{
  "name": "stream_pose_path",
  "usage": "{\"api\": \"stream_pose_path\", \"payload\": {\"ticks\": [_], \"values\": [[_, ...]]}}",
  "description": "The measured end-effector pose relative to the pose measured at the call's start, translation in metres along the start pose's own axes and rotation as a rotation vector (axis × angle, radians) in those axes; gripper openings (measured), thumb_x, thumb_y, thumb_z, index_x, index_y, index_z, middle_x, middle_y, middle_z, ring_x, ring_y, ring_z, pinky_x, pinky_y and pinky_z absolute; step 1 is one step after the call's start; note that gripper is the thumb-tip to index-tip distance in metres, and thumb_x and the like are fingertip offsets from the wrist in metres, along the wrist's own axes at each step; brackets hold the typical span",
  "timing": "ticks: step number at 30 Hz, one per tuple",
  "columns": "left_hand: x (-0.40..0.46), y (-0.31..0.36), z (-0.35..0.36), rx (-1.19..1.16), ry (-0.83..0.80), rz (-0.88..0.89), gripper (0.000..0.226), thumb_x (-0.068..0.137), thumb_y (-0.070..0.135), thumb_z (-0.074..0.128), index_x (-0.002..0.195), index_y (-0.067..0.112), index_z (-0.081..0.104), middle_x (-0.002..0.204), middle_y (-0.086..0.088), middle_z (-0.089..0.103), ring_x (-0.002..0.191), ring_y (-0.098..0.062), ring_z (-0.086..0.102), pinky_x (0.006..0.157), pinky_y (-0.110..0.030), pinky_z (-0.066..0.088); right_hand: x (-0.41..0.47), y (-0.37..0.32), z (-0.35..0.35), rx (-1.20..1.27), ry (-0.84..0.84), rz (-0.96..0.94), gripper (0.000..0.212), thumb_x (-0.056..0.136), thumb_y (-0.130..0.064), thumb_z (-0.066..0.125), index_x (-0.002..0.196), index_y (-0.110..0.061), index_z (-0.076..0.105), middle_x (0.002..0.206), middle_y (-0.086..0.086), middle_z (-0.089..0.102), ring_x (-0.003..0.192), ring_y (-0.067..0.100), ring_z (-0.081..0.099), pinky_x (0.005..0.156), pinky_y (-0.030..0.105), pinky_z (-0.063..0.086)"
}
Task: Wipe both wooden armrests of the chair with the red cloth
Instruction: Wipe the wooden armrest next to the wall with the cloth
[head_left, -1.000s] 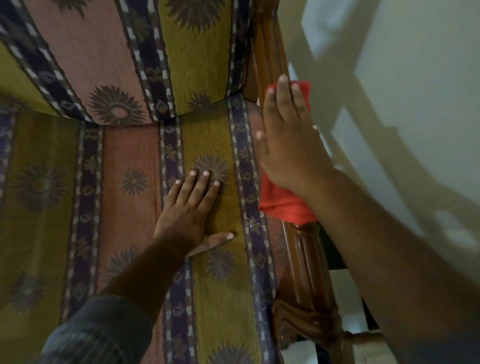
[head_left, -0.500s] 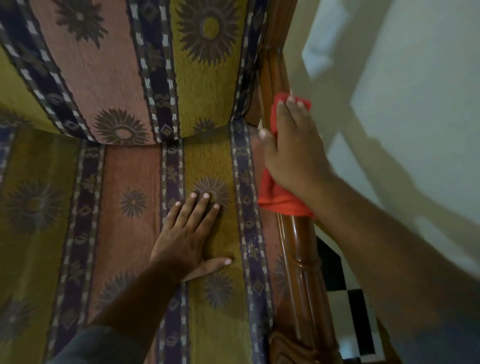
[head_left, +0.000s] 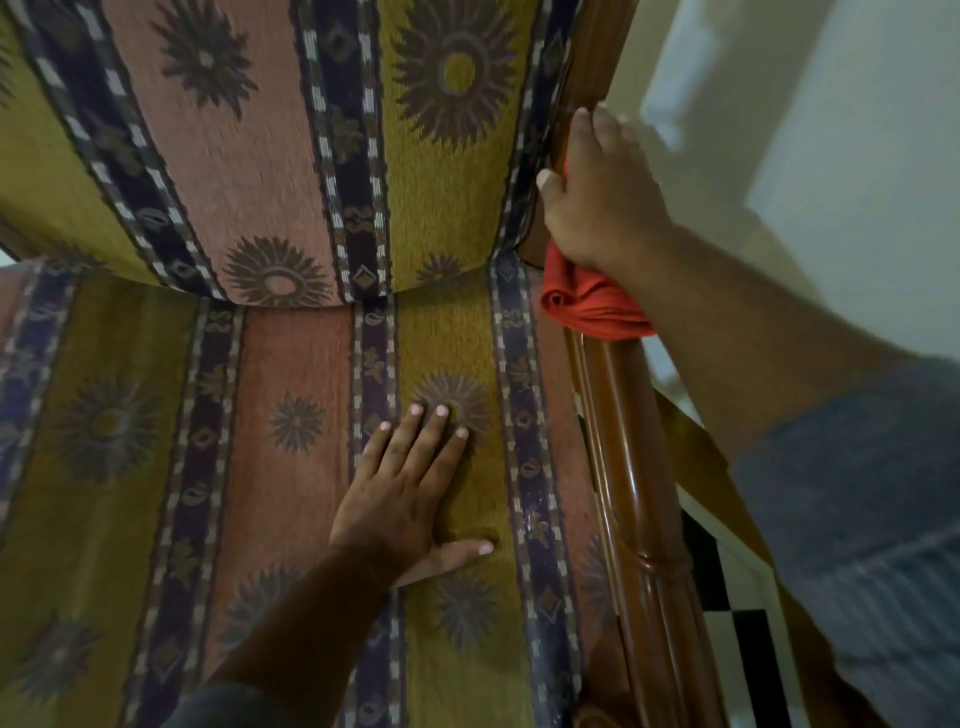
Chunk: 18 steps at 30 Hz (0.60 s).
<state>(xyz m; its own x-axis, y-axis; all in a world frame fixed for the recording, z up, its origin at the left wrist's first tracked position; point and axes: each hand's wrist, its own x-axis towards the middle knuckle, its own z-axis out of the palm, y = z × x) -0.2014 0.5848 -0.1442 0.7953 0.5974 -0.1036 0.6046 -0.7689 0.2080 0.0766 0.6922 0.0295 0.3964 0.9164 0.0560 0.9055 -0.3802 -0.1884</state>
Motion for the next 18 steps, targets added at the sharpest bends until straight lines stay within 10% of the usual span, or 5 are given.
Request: {"api": "stream_pose_path", "payload": {"ticks": [12,15,18], "values": [[0.008,0.008,-0.026,-0.021,-0.202,-0.089,0.115,0.068,0.098,0.012,0.157,0.028,-0.007,0.166,-0.002,-0.014,0.153,-0.025,-0.015,0.124,-0.048,-0.005,-0.118,0.005,-0.004,-0.001,-0.152,-0.150,0.066,0.105,-0.040,0.027,0.156,-0.010,0.001,0.166,0.012,-0.010,0.152,0.025,-0.014,0.123,0.043,-0.005],[0.024,0.031,-0.060,-0.443,-0.138,-0.281,0.079,0.083,0.082,0.031,0.146,0.035,0.041,0.160,-0.003,0.033,0.146,-0.028,0.033,0.115,-0.045,0.032,-0.125,0.003,-0.012,0.408,0.053,0.058,0.055,0.106,-0.033,0.030,0.155,-0.010,0.021,0.165,0.012,0.014,0.151,0.021,0.016,0.120,0.026,0.013],[0.057,0.070,-0.109,-1.180,0.148,-0.623,0.065,0.088,0.077,0.033,0.121,0.030,0.064,0.114,0.008,0.065,0.102,-0.016,0.061,0.081,-0.034,0.046,-0.131,0.014,-0.019,0.574,0.202,0.474,0.041,0.103,-0.034,0.039,0.135,-0.011,0.051,0.134,0.010,0.057,0.093,0.003,0.051,0.071,0.006,0.037]]}}
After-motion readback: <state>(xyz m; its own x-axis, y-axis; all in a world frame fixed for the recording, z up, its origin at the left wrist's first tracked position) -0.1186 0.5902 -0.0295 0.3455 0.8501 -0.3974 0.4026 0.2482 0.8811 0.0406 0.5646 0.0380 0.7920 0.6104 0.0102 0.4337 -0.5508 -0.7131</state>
